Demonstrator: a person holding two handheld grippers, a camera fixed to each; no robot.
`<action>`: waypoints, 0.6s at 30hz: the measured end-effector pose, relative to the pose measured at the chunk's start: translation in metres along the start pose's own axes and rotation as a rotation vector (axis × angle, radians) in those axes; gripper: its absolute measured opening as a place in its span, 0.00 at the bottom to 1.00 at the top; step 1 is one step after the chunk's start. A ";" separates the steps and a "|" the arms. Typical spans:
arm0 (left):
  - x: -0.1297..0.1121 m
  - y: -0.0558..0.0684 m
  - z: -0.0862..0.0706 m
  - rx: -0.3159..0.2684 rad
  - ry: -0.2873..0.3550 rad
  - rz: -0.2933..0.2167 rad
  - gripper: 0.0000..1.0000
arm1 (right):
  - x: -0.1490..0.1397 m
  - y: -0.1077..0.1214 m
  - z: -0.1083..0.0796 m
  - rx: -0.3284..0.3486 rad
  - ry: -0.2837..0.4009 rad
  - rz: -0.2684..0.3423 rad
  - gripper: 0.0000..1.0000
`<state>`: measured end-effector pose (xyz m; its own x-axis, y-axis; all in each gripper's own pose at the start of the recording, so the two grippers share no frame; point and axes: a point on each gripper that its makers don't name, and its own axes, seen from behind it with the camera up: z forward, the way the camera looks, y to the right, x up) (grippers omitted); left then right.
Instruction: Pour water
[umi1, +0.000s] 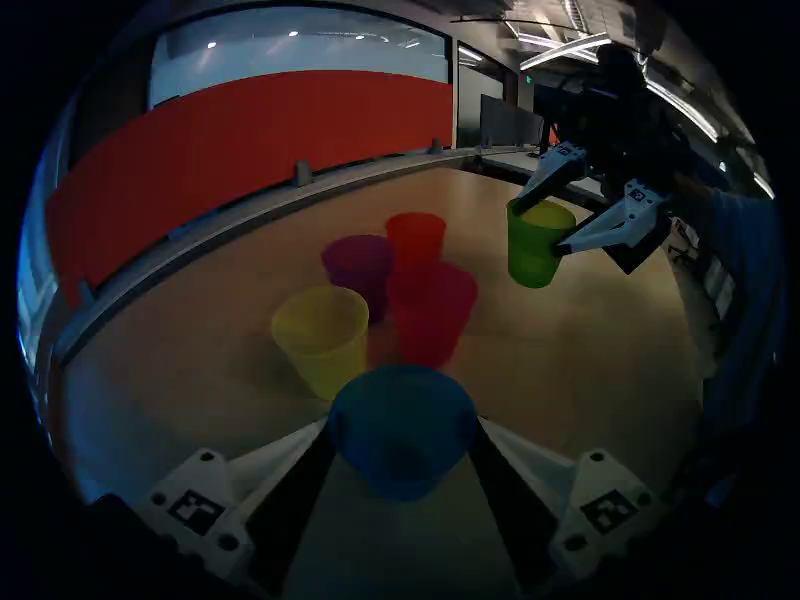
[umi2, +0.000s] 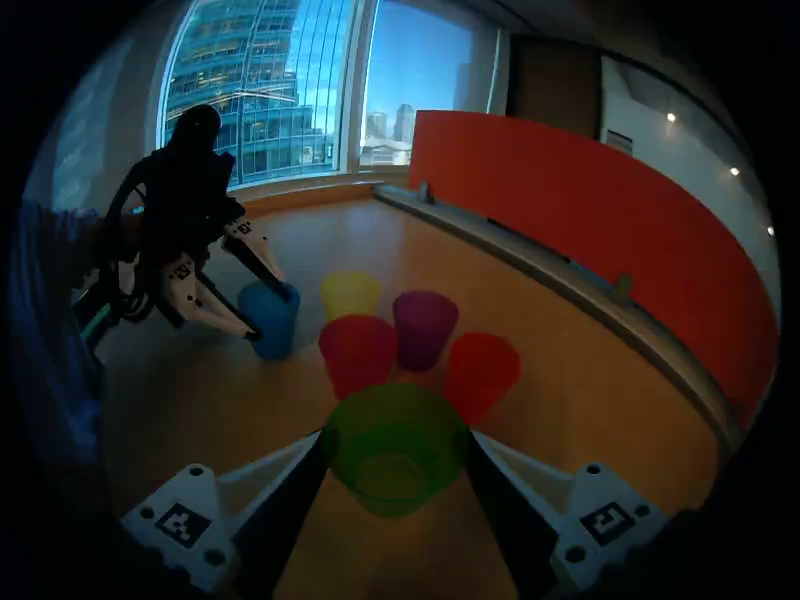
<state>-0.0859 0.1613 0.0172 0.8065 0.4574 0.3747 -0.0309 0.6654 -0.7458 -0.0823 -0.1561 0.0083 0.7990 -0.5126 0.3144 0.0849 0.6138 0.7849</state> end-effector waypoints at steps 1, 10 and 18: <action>-0.001 0.000 0.000 0.000 0.000 -0.001 0.88 | 0.000 0.000 0.000 0.000 -0.002 0.000 0.93; -0.006 -0.001 0.002 -0.004 -0.005 -0.007 0.88 | -0.004 -0.002 0.005 0.000 -0.016 -0.002 0.93; -0.019 0.000 0.003 -0.004 -0.050 0.004 0.94 | -0.009 -0.005 0.010 -0.001 -0.023 0.005 0.93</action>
<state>-0.1028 0.1543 0.0120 0.7758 0.4889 0.3989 -0.0314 0.6613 -0.7495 -0.0960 -0.1605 0.0071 0.7854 -0.5234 0.3304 0.0820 0.6171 0.7826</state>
